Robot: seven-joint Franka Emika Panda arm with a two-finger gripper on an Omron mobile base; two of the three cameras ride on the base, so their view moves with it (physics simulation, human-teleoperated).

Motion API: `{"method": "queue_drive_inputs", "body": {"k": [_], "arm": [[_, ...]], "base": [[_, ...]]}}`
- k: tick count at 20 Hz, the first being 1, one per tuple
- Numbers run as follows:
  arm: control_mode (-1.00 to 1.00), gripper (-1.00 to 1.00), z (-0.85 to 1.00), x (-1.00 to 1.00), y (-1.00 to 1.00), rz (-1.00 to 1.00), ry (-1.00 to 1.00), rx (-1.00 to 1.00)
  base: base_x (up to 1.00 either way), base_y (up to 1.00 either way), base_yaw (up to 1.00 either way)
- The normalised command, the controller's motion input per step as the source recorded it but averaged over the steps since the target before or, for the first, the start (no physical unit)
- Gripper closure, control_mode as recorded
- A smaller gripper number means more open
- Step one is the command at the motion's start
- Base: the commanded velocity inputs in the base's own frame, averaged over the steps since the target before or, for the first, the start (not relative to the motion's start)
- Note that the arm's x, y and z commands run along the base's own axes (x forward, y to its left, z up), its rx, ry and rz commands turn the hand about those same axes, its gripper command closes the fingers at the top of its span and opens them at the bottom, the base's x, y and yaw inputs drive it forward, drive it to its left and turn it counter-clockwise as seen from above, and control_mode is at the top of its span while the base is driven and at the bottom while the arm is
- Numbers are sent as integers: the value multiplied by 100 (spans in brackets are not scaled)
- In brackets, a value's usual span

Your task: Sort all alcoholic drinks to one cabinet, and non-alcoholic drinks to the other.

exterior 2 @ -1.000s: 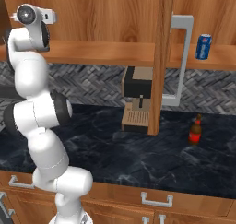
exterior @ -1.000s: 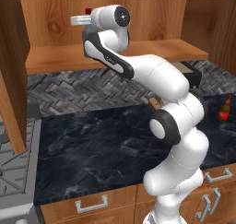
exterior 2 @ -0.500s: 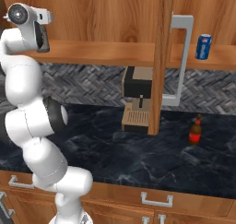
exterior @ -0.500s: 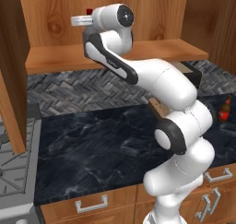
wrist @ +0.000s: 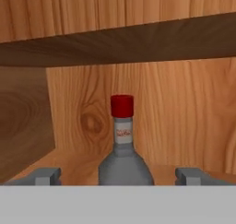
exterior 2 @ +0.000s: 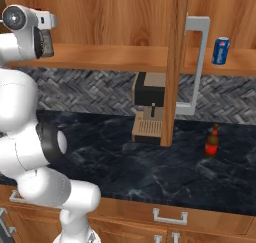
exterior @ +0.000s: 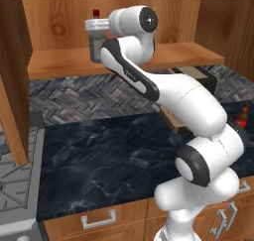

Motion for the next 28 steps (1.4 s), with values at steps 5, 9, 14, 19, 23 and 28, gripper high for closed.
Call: {"method": "queue_drive_inputs", "body": {"k": [5, 9, 14, 19, 23, 28], "arm": [[-100, -100, 0, -84, -44, -4, -3, -1], [-100, -100, 0, -99, -47, -8, -1, -2], [-100, -100, 0, -100, -44, -13, 0, -4], [-100, -100, 2, -100, -43, -16, 0, -3], [-100, -100, 0, -100, -47, -14, 0, 0], [-100, -100, 0, -97, -48, -11, 7, 0]], "base": [[0, 0, 0], [0, 0, 0], [0, 0, 0], [0, 0, 0], [0, 0, 0], [0, 0, 0]]}}
